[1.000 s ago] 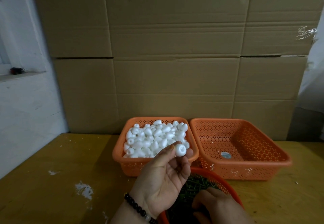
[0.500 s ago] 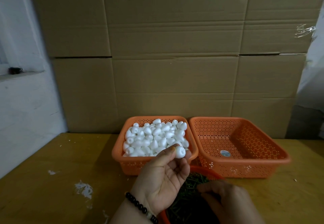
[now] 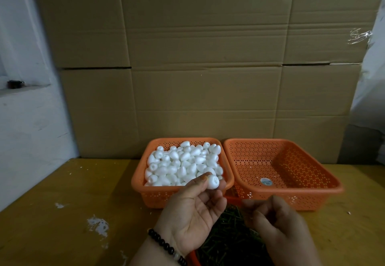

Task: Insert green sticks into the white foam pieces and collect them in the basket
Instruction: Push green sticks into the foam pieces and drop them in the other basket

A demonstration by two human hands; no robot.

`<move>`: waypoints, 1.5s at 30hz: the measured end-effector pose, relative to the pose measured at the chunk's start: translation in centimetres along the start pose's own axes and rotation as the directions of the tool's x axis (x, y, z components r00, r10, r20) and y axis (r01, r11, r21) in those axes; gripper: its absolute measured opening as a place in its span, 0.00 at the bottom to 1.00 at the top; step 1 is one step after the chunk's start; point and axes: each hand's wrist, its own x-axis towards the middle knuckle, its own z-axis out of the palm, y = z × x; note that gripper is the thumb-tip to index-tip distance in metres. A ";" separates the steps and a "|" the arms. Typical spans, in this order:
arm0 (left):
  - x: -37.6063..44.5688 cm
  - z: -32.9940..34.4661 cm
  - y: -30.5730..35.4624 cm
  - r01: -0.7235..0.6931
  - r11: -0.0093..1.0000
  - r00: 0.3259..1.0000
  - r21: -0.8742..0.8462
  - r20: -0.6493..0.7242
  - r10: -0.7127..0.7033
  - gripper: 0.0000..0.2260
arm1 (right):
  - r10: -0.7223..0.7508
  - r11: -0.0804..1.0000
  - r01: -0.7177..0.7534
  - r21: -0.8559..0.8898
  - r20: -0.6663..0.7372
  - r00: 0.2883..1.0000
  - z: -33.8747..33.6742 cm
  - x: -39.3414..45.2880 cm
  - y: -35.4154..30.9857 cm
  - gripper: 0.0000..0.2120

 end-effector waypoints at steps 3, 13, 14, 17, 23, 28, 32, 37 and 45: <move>0.0 0.0 0.0 0.008 1.000 1.000 -0.014 -0.009 -0.008 0.14 | 0.009 0.987 -0.004 0.162 -0.029 1.000 0.3 -0.1 -0.2 0.10; -0.3 0.4 0.1 0.014 1.000 1.000 -0.018 0.013 -0.014 0.14 | 0.128 0.947 -0.093 0.309 -0.095 0.987 0.1 0.3 -1.0 0.05; -0.3 0.4 0.1 0.014 1.000 1.000 -0.016 0.017 -0.014 0.14 | 0.128 0.945 -0.093 0.313 -0.096 0.987 0.1 0.3 -1.1 0.04; -0.4 0.5 0.0 0.014 1.000 1.000 -0.003 0.024 -0.014 0.14 | 0.121 0.916 -0.062 0.397 -0.124 0.985 0.1 0.4 -1.9 0.03; -0.4 0.6 -0.2 0.025 1.000 0.999 0.001 0.025 -0.025 0.16 | 0.180 0.907 -0.118 0.405 -0.118 0.977 -0.4 0.3 -2.4 0.10; -0.6 0.6 -0.2 0.027 1.000 0.999 0.005 0.039 -0.027 0.16 | 0.259 0.853 -0.228 0.470 -0.002 0.966 -0.5 0.4 -2.9 0.11; -0.6 0.5 -0.3 0.017 1.000 0.999 0.021 0.051 -0.018 0.17 | 0.255 0.823 -0.231 0.518 0.027 0.967 -0.8 0.5 -3.1 0.11; -0.5 0.6 -0.5 0.007 1.000 0.999 0.019 0.052 -0.008 0.14 | 0.069 0.906 -0.038 0.421 -0.059 0.996 -1.9 0.7 -5.2 0.09; -0.6 0.8 -0.5 -0.017 0.999 0.998 0.050 0.066 0.014 0.10 | -0.281 0.959 0.282 -0.021 -0.174 0.944 -2.1 0.7 -7.8 0.06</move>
